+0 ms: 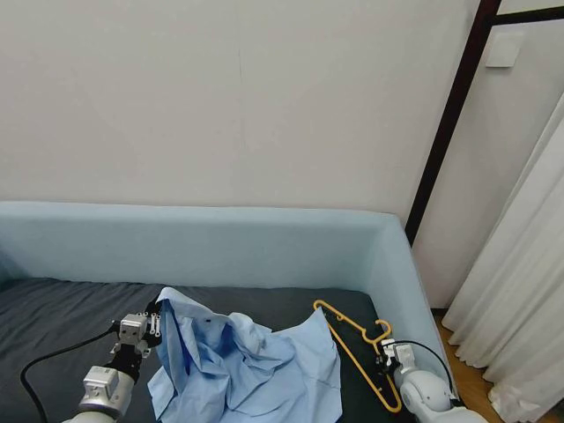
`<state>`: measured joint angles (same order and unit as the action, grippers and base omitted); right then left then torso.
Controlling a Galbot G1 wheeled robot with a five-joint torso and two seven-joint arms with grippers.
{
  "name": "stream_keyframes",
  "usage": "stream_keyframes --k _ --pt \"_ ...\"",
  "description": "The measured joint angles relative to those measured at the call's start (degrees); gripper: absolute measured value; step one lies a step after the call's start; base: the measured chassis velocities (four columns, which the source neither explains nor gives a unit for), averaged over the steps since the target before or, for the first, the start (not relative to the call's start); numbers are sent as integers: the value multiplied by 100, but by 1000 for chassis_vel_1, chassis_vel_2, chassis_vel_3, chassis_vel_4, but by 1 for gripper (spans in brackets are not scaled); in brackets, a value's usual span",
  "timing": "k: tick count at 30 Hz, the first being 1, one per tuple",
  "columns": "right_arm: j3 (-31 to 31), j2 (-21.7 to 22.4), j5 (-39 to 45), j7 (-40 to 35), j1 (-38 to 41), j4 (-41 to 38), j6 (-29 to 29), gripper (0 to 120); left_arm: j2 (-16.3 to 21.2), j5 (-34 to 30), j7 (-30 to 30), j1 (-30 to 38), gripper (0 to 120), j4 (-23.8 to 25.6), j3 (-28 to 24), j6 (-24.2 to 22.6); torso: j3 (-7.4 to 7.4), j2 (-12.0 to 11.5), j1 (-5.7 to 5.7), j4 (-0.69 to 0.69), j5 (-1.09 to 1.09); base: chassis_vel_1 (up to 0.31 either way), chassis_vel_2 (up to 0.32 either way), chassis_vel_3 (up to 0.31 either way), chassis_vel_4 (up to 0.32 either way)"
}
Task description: Pick up the clothes from the sofa and hang them on the clothes hanger.
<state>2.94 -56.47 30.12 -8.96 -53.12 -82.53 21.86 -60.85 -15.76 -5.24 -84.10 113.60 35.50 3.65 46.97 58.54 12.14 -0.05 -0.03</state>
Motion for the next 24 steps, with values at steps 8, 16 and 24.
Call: stream_keyframes --k 8,16,24 --pt "67 963 -3318 332 -1174 -2009 -2559 4 -20 -177 -7 8 0 110 76 4 -2 1 0 -4 -1 0 0 0 0" --pt "8 1231 -5485 218 -1820 -2441 -3824 4 -162 -421 -97 41 0 302 92 -133 -2 1 0 -3 0 0 0 0 0" --pt "-1041 1072 -6023 -550 -1392 -2515 -3275 4 -259 -554 -167 34 0 499 133 -222 -1 0 0 0 -1 0 0 0 0"
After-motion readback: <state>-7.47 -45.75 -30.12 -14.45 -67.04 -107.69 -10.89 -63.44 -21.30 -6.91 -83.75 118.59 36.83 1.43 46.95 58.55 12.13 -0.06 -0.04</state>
